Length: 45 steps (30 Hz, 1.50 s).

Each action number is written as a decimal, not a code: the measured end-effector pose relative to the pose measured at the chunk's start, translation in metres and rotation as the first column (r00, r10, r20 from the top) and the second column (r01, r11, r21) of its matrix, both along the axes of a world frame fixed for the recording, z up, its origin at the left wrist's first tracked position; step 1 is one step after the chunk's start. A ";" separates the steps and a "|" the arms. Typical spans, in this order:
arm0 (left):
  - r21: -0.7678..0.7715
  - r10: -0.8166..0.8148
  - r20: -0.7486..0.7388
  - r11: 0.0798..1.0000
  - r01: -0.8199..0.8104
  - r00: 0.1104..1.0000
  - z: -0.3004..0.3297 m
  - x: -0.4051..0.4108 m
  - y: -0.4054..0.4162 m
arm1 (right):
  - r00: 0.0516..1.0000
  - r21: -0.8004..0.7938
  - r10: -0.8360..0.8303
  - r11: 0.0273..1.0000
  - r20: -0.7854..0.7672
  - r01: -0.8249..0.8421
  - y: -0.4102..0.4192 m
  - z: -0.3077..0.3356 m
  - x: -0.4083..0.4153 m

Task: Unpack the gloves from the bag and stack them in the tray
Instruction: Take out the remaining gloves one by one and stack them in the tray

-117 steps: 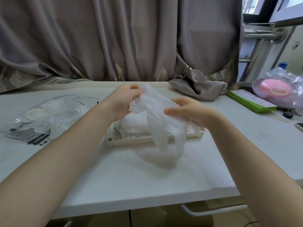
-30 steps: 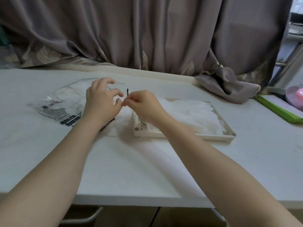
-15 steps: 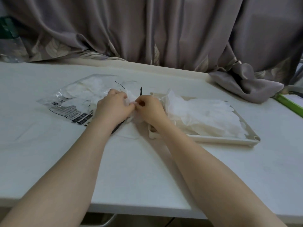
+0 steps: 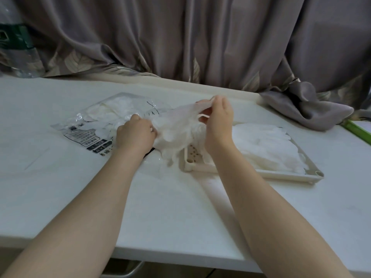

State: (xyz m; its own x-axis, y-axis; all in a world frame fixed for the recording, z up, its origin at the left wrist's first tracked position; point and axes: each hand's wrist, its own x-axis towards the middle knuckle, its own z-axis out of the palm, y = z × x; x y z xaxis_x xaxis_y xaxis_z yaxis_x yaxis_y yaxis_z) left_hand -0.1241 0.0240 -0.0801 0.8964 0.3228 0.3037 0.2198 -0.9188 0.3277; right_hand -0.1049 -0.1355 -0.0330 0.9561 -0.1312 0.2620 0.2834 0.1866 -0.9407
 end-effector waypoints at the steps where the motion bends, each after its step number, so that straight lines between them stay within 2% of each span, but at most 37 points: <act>1: 0.005 0.012 -0.014 1.000 -0.012 1.000 -0.002 0.000 0.001 | 1.000 0.082 0.010 0.997 -0.016 -0.009 -0.004 0.006 0.000; 4: -0.009 0.031 0.056 1.000 -0.030 0.998 0.001 -0.004 -0.003 | 0.995 0.252 0.093 0.965 -0.046 -0.078 -0.011 0.016 -0.001; 6: -0.060 0.000 0.246 0.998 0.015 0.969 0.008 -0.009 -0.009 | 0.982 0.342 0.177 0.929 -0.064 -0.146 -0.008 0.016 -0.002; 8: -0.080 -0.135 0.438 0.979 0.188 0.889 0.016 -0.014 -0.018 | 0.965 0.407 0.248 0.893 -0.085 -0.193 -0.005 0.014 -0.003; 9: -0.064 -0.223 0.471 0.956 0.285 0.854 0.018 -0.016 -0.023 | 0.956 0.443 0.277 0.872 -0.094 -0.209 -0.004 0.014 -0.004; 11: -0.014 -0.362 0.407 0.916 0.402 0.839 0.016 -0.017 -0.033 | 0.937 0.526 0.334 0.818 -0.101 -0.235 -0.005 0.013 -0.004; 13: -0.015 -0.406 0.295 0.903 0.429 0.865 0.013 -0.017 -0.038 | 0.916 0.630 0.392 0.734 -0.087 -0.254 -0.008 0.015 -0.005; 15: -0.094 -0.412 0.332 0.880 0.465 0.848 0.013 -0.016 -0.039 | 0.892 0.701 0.450 0.650 -0.046 -0.292 -0.013 0.019 -0.004; 17: -0.222 -0.439 0.391 0.808 0.546 0.809 0.018 -0.020 -0.041 | 0.879 0.688 0.476 0.644 -0.018 -0.334 -0.019 0.022 -0.003; 19: -0.396 -0.516 0.374 0.662 0.636 0.771 0.023 -0.025 -0.047 | 0.831 0.670 0.556 0.612 0.016 -0.421 -0.026 0.024 -0.001; 22: -0.537 -0.609 0.350 0.492 0.685 0.712 0.026 -0.029 -0.060 | 0.645 0.683 0.752 0.402 0.133 -0.609 -0.038 0.023 -0.001; 25: -0.559 -0.688 0.323 0.415 0.718 0.650 0.038 -0.031 -0.063 | 0.617 0.635 0.786 0.458 0.038 -0.622 -0.066 0.031 -0.009; 27: -0.524 -0.750 0.218 0.449 0.724 0.624 0.046 -0.032 -0.061 | 0.587 0.599 0.809 0.457 0.027 -0.658 -0.077 0.033 -0.016; 29: -0.530 -0.811 0.112 0.440 0.725 0.574 0.055 -0.035 -0.064 | 0.575 0.564 0.818 0.463 0.025 -0.684 -0.091 0.033 -0.025; 32: -0.656 -0.881 0.051 0.326 0.681 0.470 0.064 -0.039 -0.074 | 0.575 0.517 0.818 0.485 0.018 -0.706 -0.109 0.036 -0.034; 33: -0.671 -0.884 0.030 0.329 0.665 0.467 0.066 -0.040 -0.079 | 0.574 0.492 0.819 0.490 0.023 -0.719 -0.111 0.037 -0.036; 36: -0.586 -0.868 -0.050 0.426 0.689 0.494 0.067 -0.044 -0.105 | 0.567 0.454 0.823 0.506 -0.001 -0.734 -0.119 0.039 -0.045; 39: -0.546 -0.875 -0.020 0.415 0.728 0.484 0.070 -0.056 -0.124 | 0.548 0.470 0.837 0.482 0.003 -0.739 -0.126 0.044 -0.050; 43: -0.703 -0.902 0.116 0.222 0.676 0.417 0.068 -0.067 -0.131 | 0.551 0.544 0.834 0.467 -0.010 -0.697 -0.148 0.047 -0.037; 45: -0.718 -0.900 0.113 0.218 0.661 0.420 0.067 -0.072 -0.143 | 0.581 0.560 0.814 0.495 -0.029 -0.665 -0.153 0.048 -0.035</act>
